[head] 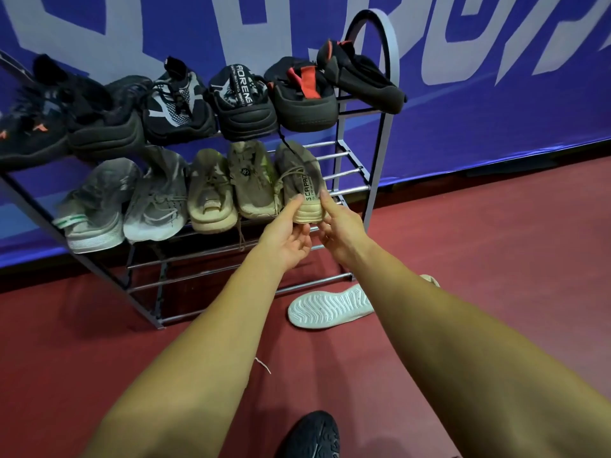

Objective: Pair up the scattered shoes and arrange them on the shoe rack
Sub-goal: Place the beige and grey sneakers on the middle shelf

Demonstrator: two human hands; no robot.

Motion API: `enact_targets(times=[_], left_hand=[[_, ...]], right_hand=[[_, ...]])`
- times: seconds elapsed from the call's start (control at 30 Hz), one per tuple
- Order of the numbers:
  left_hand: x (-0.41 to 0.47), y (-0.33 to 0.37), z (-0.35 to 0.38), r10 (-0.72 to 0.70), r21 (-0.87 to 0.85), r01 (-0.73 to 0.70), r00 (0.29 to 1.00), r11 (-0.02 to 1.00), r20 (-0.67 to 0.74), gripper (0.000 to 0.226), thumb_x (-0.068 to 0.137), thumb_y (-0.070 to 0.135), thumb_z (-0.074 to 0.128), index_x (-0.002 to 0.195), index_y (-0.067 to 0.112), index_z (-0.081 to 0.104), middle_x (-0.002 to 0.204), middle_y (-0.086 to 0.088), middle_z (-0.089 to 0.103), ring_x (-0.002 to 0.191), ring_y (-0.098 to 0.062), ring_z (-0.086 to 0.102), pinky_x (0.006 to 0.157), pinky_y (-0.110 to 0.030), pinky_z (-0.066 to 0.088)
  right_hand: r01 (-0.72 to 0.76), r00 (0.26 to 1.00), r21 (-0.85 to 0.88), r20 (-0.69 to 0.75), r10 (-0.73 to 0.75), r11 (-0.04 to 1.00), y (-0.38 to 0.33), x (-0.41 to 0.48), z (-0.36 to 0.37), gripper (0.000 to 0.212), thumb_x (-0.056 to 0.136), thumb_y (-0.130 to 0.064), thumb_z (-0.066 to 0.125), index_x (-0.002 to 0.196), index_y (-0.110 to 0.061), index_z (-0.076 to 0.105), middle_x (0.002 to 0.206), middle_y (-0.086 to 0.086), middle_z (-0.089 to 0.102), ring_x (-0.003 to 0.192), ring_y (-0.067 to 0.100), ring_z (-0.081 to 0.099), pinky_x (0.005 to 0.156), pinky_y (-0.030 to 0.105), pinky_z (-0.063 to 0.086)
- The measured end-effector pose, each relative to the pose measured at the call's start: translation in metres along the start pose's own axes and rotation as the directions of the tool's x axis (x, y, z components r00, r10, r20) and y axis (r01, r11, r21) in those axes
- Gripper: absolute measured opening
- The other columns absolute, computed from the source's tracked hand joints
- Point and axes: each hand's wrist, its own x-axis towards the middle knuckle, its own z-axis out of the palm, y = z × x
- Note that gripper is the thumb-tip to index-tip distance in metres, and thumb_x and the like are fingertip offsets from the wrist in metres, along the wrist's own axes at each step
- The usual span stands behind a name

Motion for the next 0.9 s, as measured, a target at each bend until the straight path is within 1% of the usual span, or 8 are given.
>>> enact_targets(times=[0.13, 0.27, 0.33, 0.4, 0.57, 0.67, 0.8, 0.9], left_hand=[[0.0, -0.008, -0.004, 0.089, 0.056, -0.09, 0.996, 0.994, 0.016, 0.039, 0.075, 0.046, 0.081, 0.106, 0.023, 0.072, 0.082, 0.004, 0.07, 0.07, -0.009, 0.059, 0.064, -0.023, 0.044], [0.002, -0.029, -0.019, 0.165, 0.202, -0.172, 0.985, 0.964, 0.048, 0.033, 0.083, 0.043, 0.074, 0.108, 0.022, 0.069, 0.085, 0.003, 0.07, 0.074, -0.011, 0.062, 0.061, -0.024, 0.04], [0.004, -0.041, -0.028, 0.145, 0.326, -0.15, 0.989, 0.934, 0.039, 0.032, 0.084, 0.041, 0.073, 0.109, 0.022, 0.067, 0.09, 0.002, 0.069, 0.077, -0.011, 0.061, 0.062, -0.024, 0.041], [0.007, -0.053, -0.033, 0.117, 0.468, -0.117, 0.993, 0.876, 0.028, 0.022, 0.085, 0.038, 0.073, 0.101, 0.025, 0.067, 0.091, 0.002, 0.069, 0.077, -0.012, 0.061, 0.062, -0.024, 0.041], [0.019, -0.086, -0.033, 0.046, 0.675, -0.044, 0.999, 0.737, 0.014, 0.01, 0.088, 0.032, 0.07, 0.093, 0.025, 0.065, 0.093, 0.0, 0.067, 0.074, -0.011, 0.061, 0.063, -0.024, 0.041], [0.026, -0.113, -0.027, -0.006, 0.781, -0.001, 1.0, 0.625, 0.006, 0.008, 0.089, 0.033, 0.067, 0.091, 0.025, 0.066, 0.091, 0.004, 0.067, 0.078, -0.011, 0.062, 0.065, -0.024, 0.042], [0.04, -0.153, -0.015, -0.095, 0.846, 0.027, 0.995, 0.533, 0.028, 0.018, 0.089, 0.037, 0.064, 0.101, 0.024, 0.067, 0.096, 0.005, 0.07, 0.08, -0.01, 0.064, 0.066, -0.023, 0.045], [0.052, -0.179, -0.007, -0.132, 0.867, 0.02, 0.99, 0.497, 0.053, 0.015, 0.089, 0.036, 0.064, 0.097, 0.023, 0.066, 0.092, 0.004, 0.068, 0.073, -0.009, 0.062, 0.058, -0.021, 0.043]], right_hand=[[0.017, 0.999, -0.067, 0.039, -0.015, 0.998, 0.004, -0.003, -0.007, 0.044, 0.086, -0.054, 0.07, 0.103, -0.014, 0.066, 0.068, -0.006, 0.063, 0.049, 0.005, 0.052, 0.053, 0.022, 0.038], [-0.018, 1.0, -0.17, -0.022, 0.015, 0.985, 0.021, -0.01, -0.025, 0.05, 0.081, -0.06, 0.071, 0.102, -0.015, 0.066, 0.08, -0.004, 0.07, 0.053, 0.002, 0.059, 0.058, 0.024, 0.039], [-0.047, 0.998, -0.207, -0.042, 0.039, 0.977, 0.033, -0.016, -0.041, 0.041, 0.08, -0.06, 0.073, 0.089, -0.022, 0.061, 0.073, -0.006, 0.064, 0.046, -0.001, 0.052, 0.052, 0.02, 0.036], [-0.066, 0.997, -0.223, -0.064, 0.053, 0.973, 0.042, -0.022, -0.058, 0.038, 0.079, -0.058, 0.074, 0.083, -0.025, 0.057, 0.068, -0.007, 0.057, 0.046, 0.001, 0.049, 0.049, 0.018, 0.035], [-0.147, 0.978, -0.304, -0.187, 0.093, 0.941, 0.063, -0.041, -0.102, 0.053, 0.083, -0.056, 0.071, 0.111, -0.012, 0.065, 0.098, 0.005, 0.071, 0.074, 0.013, 0.058, 0.07, 0.028, 0.044], [-0.201, 0.962, -0.311, -0.241, 0.128, 0.929, 0.076, -0.052, -0.126, 0.051, 0.087, -0.05, 0.07, 0.115, -0.008, 0.064, 0.109, 0.012, 0.072, 0.083, 0.017, 0.061, 0.07, 0.027, 0.045], [-0.273, 0.94, -0.358, -0.295, 0.169, 0.893, 0.088, -0.057, -0.159, 0.049, 0.09, -0.044, 0.068, 0.116, -0.004, 0.063, 0.101, 0.01, 0.07, 0.081, 0.019, 0.058, 0.062, 0.026, 0.042], [-0.292, 0.925, -0.386, -0.346, 0.156, 0.875, 0.092, -0.056, -0.189, 0.041, 0.09, -0.043, 0.069, 0.106, -0.005, 0.063, 0.089, 0.006, 0.066, 0.072, 0.016, 0.057, 0.056, 0.024, 0.04]])
